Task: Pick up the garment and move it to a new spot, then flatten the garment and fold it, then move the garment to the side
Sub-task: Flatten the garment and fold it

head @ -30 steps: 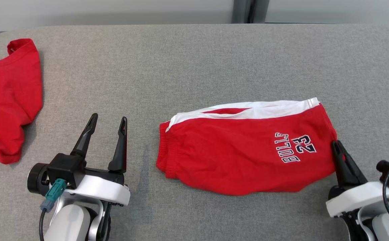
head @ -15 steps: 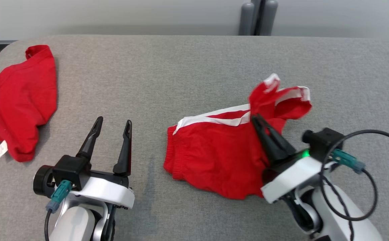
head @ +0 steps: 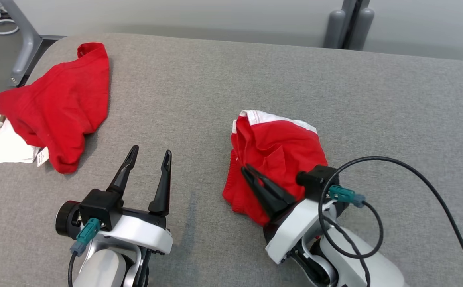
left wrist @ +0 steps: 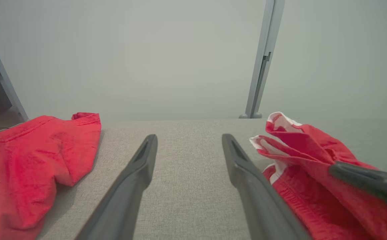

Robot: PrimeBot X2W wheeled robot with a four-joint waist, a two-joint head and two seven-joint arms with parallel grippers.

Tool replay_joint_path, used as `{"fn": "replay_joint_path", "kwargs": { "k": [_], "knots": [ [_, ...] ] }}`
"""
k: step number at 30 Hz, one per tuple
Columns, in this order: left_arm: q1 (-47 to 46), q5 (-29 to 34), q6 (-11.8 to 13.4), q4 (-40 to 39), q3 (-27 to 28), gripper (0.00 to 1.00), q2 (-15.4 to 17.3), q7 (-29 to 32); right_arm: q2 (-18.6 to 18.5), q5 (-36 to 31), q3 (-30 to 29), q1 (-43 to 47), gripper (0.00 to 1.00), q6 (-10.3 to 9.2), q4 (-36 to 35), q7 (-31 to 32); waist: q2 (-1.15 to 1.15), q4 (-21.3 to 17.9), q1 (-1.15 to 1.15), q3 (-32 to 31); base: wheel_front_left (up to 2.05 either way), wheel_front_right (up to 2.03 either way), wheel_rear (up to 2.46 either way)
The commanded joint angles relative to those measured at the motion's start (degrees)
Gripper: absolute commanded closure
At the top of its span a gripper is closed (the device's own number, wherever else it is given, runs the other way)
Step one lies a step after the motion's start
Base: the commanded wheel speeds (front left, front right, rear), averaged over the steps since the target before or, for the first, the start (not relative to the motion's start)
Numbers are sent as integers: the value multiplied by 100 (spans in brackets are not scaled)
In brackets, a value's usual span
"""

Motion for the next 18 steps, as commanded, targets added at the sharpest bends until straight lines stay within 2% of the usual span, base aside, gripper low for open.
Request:
{"fn": "replay_joint_path", "kwargs": {
  "k": [1,5,6,7,8,14,18],
  "knots": [
    [-58,-21,-39,21,-3,0,-14,-39,-21,147,148,-97,100,3,124,-76,0,55,0,10,0,0,0],
    [-80,-21,-43,65,-29,0,-35,-52,-25,296,357,-218,100,3,363,-201,0,93,0,16,0,0,0],
    [-85,-25,-46,81,-35,0,-40,-60,-24,340,402,-250,78,3,416,-247,0,97,0,17,0,0,0],
    [-86,-30,-37,92,-39,0,-43,-65,-22,356,441,-286,49,3,467,-296,0,96,0,17,0,0,0],
    [-81,-33,-36,103,-36,0,-39,-66,-21,373,483,-323,0,3,501,-341,0,83,0,10,0,0,0],
    [-33,-31,-12,137,-30,0,-12,-87,-22,211,591,-464,0,3,316,-550,0,-42,0,-52,0,0,0],
    [-13,-37,4,132,-15,0,23,-95,-46,-46,400,-374,0,3,30,-602,0,-140,0,-104,0,0,0]
  ]
}}
